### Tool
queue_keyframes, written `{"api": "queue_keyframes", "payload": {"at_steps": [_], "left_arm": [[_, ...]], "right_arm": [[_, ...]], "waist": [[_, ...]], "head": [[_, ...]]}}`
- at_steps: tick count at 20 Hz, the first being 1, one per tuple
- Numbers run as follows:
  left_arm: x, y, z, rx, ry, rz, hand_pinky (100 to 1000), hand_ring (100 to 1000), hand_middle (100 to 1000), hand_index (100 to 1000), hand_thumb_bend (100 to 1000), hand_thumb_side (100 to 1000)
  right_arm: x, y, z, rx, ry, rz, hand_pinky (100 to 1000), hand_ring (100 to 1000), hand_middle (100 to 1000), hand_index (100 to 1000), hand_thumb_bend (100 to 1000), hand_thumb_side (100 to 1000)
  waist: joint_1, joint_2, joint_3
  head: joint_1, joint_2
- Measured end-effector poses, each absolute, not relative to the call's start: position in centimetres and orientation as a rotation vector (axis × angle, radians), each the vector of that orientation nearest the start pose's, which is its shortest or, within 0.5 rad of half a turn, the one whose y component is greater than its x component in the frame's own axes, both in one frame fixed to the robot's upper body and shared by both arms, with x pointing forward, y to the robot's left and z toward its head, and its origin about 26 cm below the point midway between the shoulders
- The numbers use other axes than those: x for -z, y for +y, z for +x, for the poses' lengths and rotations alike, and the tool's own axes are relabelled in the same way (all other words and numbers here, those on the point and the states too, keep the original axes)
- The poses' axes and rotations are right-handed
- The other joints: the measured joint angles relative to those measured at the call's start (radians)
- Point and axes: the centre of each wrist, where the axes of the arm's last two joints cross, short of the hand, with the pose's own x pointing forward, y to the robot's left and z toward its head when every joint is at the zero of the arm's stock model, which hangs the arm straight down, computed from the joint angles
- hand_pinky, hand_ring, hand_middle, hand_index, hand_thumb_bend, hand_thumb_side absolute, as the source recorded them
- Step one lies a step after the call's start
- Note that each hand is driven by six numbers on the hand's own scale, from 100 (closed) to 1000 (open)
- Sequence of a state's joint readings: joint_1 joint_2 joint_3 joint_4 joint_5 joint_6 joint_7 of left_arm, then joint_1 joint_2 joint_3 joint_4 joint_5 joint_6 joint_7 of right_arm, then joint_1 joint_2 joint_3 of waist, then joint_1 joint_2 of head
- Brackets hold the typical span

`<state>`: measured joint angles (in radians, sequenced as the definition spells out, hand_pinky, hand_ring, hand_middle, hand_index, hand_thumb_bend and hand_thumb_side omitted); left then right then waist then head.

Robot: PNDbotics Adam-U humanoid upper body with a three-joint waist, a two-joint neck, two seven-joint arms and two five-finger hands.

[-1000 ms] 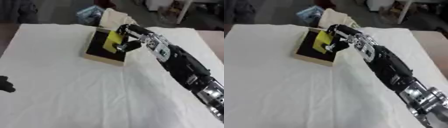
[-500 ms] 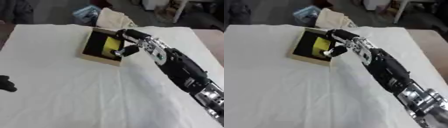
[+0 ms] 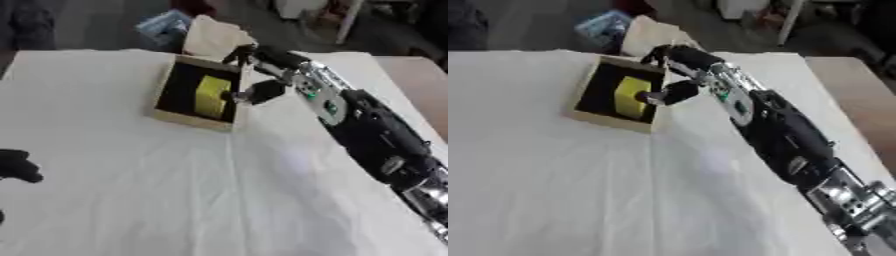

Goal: Pick up objects on the table and place them in the box.

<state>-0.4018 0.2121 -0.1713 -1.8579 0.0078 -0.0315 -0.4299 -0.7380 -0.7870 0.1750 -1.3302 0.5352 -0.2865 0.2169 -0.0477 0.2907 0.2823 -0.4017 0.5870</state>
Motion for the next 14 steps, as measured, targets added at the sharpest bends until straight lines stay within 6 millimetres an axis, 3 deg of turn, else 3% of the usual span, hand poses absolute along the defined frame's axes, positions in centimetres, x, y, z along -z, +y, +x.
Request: {"api": "queue_keyframes", "payload": {"at_steps": [3, 7, 10, 12, 14], "left_arm": [[-17.7, 19.7, 32.6, 0.878, -2.11, -0.298, 847, 657, 622, 783, 544, 625], [-17.2, 20.4, 32.5, 0.833, -2.106, -0.258, 847, 657, 623, 783, 542, 629], [-16.9, 20.9, 32.4, 0.806, -2.102, -0.228, 847, 657, 623, 783, 543, 629], [-16.7, 21.2, 32.4, 0.79, -2.101, -0.211, 848, 658, 625, 783, 543, 631], [-16.5, 21.6, 32.4, 0.769, -2.095, -0.187, 848, 659, 625, 783, 544, 632]], "right_arm": [[-26.8, -34.9, 38.4, -1.358, -1.913, -0.885, 744, 738, 804, 876, 337, 743], [-27.4, -32.7, 34.4, -1.301, -2.078, -0.719, 741, 733, 801, 870, 293, 744], [-27.5, -31.2, 31.5, -1.256, -2.17, -0.624, 737, 728, 797, 866, 281, 741], [-27.4, -30.8, 30.5, -1.22, -2.212, -0.582, 730, 716, 790, 856, 298, 714], [-26.5, -30.7, 30.0, -1.164, -2.242, -0.544, 728, 713, 786, 853, 257, 734]], "waist": [[0.016, 0.0, -0.06], [0.031, 0.0, -0.139], [0.039, 0.0, -0.169], [0.039, 0.0, -0.185], [0.042, 0.0, -0.201]], "head": [[0.048, 0.0], [0.107, 0.0], [0.141, 0.0], [0.158, 0.001], [0.177, 0.003]]}}
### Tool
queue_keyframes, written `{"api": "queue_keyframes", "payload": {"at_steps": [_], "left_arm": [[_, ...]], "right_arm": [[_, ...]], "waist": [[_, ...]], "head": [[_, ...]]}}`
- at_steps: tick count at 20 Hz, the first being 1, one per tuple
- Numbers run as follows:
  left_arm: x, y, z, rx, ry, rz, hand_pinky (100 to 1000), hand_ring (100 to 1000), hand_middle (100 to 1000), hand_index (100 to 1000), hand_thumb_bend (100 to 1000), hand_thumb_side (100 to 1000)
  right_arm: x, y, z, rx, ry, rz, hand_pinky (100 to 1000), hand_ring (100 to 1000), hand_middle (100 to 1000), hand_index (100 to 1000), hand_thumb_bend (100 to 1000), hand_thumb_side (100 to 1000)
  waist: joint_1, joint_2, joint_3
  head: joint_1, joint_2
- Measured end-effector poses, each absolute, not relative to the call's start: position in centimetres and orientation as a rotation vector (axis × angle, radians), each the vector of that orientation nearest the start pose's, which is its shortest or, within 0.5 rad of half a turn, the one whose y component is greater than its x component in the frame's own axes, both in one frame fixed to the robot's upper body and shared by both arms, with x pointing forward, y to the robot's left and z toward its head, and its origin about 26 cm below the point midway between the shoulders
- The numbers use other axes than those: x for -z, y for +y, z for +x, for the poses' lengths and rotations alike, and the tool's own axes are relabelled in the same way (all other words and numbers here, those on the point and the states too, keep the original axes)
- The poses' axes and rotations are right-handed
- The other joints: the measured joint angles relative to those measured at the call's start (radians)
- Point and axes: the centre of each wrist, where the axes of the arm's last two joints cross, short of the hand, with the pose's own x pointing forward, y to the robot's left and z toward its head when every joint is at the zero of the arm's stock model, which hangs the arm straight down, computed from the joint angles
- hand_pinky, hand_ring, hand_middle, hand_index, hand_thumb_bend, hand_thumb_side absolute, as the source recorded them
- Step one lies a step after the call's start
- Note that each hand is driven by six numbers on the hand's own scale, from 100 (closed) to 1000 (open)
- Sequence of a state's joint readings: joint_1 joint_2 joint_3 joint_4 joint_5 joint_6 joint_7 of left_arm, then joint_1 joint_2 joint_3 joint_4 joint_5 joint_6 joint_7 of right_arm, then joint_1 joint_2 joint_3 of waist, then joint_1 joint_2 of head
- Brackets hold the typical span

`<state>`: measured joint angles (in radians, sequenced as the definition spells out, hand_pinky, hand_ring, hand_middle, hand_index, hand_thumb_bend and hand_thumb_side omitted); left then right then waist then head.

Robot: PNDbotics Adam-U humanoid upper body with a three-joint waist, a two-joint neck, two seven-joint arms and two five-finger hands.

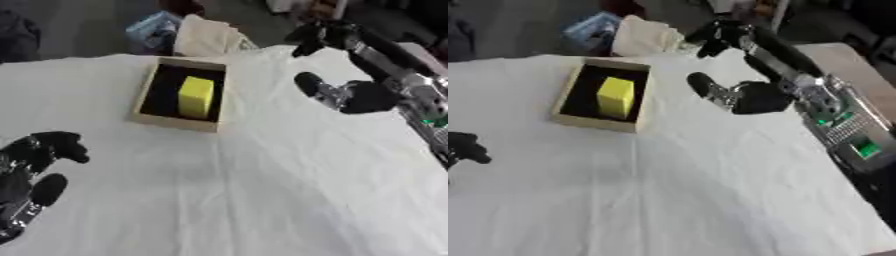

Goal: Pick up objects on the table and place them in the box.

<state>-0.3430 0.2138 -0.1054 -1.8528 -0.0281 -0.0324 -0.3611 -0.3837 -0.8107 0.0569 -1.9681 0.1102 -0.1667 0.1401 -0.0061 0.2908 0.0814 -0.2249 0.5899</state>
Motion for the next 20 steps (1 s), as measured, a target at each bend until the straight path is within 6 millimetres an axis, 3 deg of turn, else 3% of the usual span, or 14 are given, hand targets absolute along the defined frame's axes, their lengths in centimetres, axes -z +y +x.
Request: {"api": "queue_keyframes", "payload": {"at_steps": [10, 12, 20], "left_arm": [[-15.4, 23.3, 32.2, 0.682, -2.068, -0.082, 850, 669, 635, 783, 545, 642], [-15.1, 23.5, 32.2, 0.672, -2.06, -0.07, 850, 671, 638, 783, 513, 630], [-14.8, 23.9, 32.2, 0.658, -2.046, -0.046, 853, 678, 649, 783, 541, 648]], "right_arm": [[-20.9, -29.9, 29.5, -0.875, -2.285, -0.404, 713, 686, 765, 829, 219, 748], [-20.2, -29.7, 29.4, -0.832, -2.286, -0.392, 711, 680, 760, 822, 214, 750], [-17.7, -28.7, 29.0, -0.682, -2.277, -0.355, 709, 676, 758, 820, 206, 772]], "waist": [[0.011, 0.012, -0.057], [0.009, 0.012, -0.068], [-0.001, 0.016, -0.089]], "head": [[0.097, 0.042], [0.113, 0.054], [0.153, 0.078]]}}
